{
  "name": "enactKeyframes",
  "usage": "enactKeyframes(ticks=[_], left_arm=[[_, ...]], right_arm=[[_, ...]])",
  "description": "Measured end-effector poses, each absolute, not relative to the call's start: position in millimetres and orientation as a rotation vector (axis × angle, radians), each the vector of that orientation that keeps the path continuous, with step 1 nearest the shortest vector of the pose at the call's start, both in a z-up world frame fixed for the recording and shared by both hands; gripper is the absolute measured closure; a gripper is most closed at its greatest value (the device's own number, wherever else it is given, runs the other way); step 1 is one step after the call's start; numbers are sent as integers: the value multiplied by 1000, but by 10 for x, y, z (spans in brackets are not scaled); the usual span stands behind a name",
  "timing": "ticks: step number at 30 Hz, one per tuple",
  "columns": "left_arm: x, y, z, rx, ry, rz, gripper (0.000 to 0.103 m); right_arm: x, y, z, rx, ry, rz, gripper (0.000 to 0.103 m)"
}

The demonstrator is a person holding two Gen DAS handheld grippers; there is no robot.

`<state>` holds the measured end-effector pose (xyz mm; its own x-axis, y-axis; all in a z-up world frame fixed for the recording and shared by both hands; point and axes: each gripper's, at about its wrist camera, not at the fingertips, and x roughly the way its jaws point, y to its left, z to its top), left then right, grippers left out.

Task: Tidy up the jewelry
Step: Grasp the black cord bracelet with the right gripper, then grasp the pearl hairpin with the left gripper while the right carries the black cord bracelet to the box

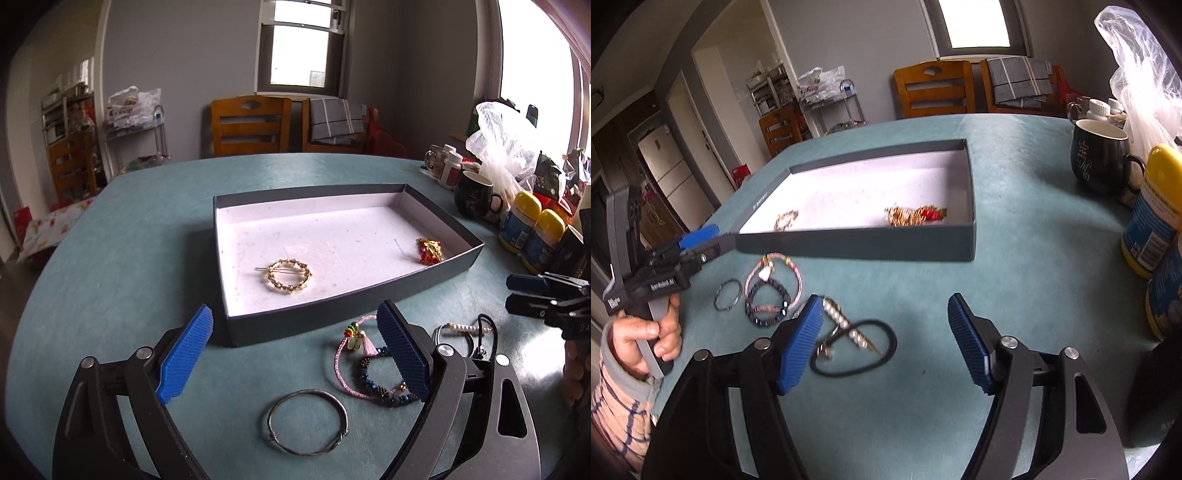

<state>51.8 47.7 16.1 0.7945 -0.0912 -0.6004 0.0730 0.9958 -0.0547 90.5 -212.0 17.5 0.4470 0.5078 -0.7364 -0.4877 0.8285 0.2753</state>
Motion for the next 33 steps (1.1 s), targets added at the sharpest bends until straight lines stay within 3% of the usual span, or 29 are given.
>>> enactKeyframes(ticks=[4, 10, 13, 14, 19, 33], left_arm=[[390, 516, 199, -55, 609, -90, 8], [287, 627, 219, -129, 582, -104, 5], [296, 639, 206, -139, 591, -98, 5], [301, 629, 204, -135, 593, -97, 5], [295, 555, 202, -99, 594, -94, 4], [248, 25, 196, 103, 586, -244, 7]], right_arm=[[835, -2019, 90, -48, 956, 626, 62], [888, -1873, -11, -162, 996, 618, 65], [886, -1852, -33, -182, 991, 596, 77], [880, -1841, -34, -187, 992, 606, 93], [818, -1773, -6, -239, 968, 608, 100], [506, -2359, 277, -36, 859, 583, 100]])
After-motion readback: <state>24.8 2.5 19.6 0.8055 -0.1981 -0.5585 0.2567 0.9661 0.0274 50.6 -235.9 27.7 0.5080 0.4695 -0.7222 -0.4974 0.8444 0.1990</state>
